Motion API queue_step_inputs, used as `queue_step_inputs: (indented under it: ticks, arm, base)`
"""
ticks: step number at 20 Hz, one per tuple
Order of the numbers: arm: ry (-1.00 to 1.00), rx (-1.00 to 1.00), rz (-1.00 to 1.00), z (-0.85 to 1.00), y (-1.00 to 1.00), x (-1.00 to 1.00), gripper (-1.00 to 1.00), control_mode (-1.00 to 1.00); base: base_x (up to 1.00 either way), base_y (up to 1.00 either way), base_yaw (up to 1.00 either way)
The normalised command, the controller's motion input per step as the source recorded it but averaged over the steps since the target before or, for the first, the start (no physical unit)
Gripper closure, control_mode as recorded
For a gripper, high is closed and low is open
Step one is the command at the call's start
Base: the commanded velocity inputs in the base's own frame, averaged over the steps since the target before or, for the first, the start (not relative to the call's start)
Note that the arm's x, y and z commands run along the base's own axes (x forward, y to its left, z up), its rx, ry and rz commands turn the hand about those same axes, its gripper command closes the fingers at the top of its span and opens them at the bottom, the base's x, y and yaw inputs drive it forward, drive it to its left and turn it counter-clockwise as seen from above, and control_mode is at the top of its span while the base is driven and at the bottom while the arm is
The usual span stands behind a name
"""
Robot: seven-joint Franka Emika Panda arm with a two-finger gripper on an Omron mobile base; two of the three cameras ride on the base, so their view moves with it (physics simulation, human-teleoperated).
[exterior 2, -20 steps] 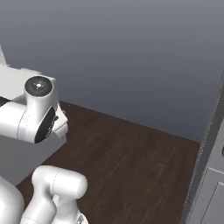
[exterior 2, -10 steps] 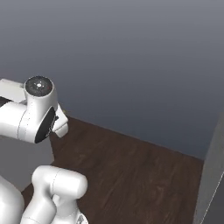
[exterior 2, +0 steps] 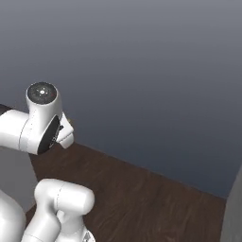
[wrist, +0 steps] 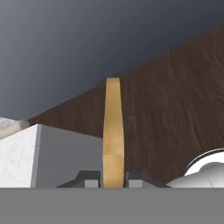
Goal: Start the toaster. Once the lever pops up, take the bread to the plate on the dining counter.
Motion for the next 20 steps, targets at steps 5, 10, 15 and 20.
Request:
queue_step_inputs:
  ticks: [5,10,15,20]
  arm:
    - [0.00,0.00,0.00,0.00,0.00,0.00,1.00,1.00]
    - [0.00,0.00,0.00,0.00,0.00,0.00,1.00,1.00]
    - [0.00,0.00,0.00,0.00,0.00,0.00,1.00,1.00]
    - [0.00,0.00,0.00,0.00,0.00,0.00,1.00,1.00]
  base:
    - [1.00,0.07,0.25]
    - [1.00,0.14,0.34]
    - [1.00,0.31,0.38]
    - [1.00,0.37,0.39]
